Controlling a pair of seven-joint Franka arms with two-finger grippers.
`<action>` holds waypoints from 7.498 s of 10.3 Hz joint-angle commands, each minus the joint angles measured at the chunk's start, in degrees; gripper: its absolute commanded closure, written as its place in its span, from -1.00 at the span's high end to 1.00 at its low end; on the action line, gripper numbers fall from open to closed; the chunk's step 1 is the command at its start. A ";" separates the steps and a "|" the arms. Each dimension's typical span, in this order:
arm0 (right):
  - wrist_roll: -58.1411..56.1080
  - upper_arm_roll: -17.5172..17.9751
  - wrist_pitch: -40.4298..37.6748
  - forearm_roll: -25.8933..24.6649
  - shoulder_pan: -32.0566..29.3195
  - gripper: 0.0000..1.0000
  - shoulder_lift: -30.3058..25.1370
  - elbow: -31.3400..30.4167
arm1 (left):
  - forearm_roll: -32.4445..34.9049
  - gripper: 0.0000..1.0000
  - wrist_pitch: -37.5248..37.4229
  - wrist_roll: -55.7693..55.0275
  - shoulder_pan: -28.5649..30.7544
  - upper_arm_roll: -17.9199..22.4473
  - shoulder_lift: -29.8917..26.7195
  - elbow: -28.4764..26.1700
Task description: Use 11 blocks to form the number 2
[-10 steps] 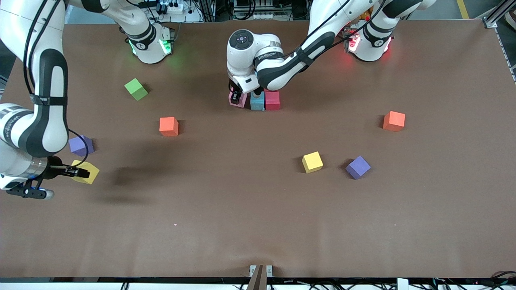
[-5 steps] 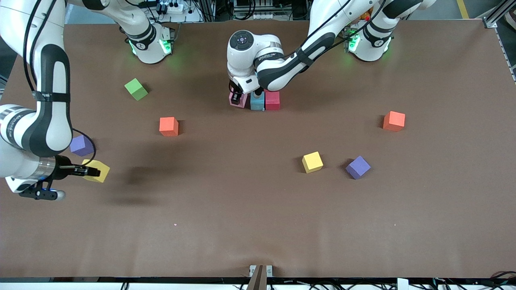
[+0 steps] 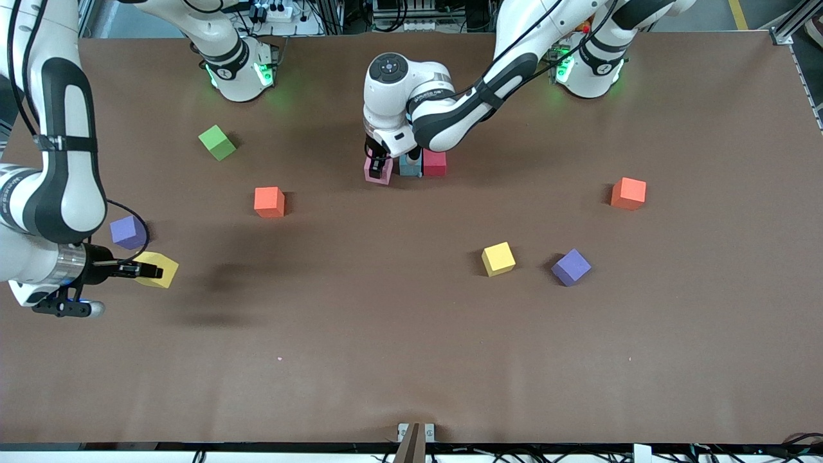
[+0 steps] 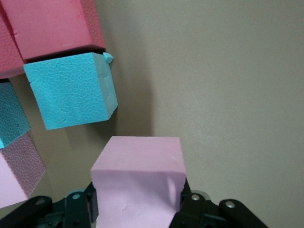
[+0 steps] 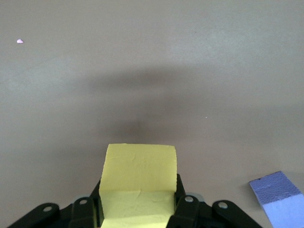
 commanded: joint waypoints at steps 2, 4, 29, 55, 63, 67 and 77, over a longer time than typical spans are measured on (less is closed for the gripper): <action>5.21 10.43 -0.60 -6.36 -6.60 -0.35 -2.43 -0.50 | 2.59 -0.88 0.36 -6.50 -1.00 0.76 -1.63 -0.69; 6.89 13.18 -0.78 -7.96 -7.94 -0.35 -2.61 -0.50 | 2.59 -0.88 0.36 -6.58 -1.00 0.76 -1.63 -0.69; 7.07 13.01 -2.10 -11.47 -8.91 -0.31 -1.29 -1.91 | 1.98 -0.88 0.36 -9.48 -1.53 0.67 -1.27 -1.04; 6.72 13.01 -2.10 -10.77 -9.00 -0.31 -0.15 -2.88 | 1.54 -0.89 3.26 -20.12 -2.76 0.93 2.15 -3.85; 6.54 13.10 -2.19 -10.77 -8.47 -0.31 -0.15 -2.88 | 1.54 -0.90 3.44 -23.46 -2.67 0.93 2.33 -4.91; 6.54 13.27 -2.27 -10.68 -8.29 -0.31 -0.06 -2.88 | 1.54 -0.89 3.44 -23.99 -2.41 0.93 2.24 -5.52; 7.25 13.89 -2.10 -8.76 0.31 -0.31 -0.94 -1.30 | 1.54 1.00 2.91 -23.46 -1.62 0.76 0.40 -6.14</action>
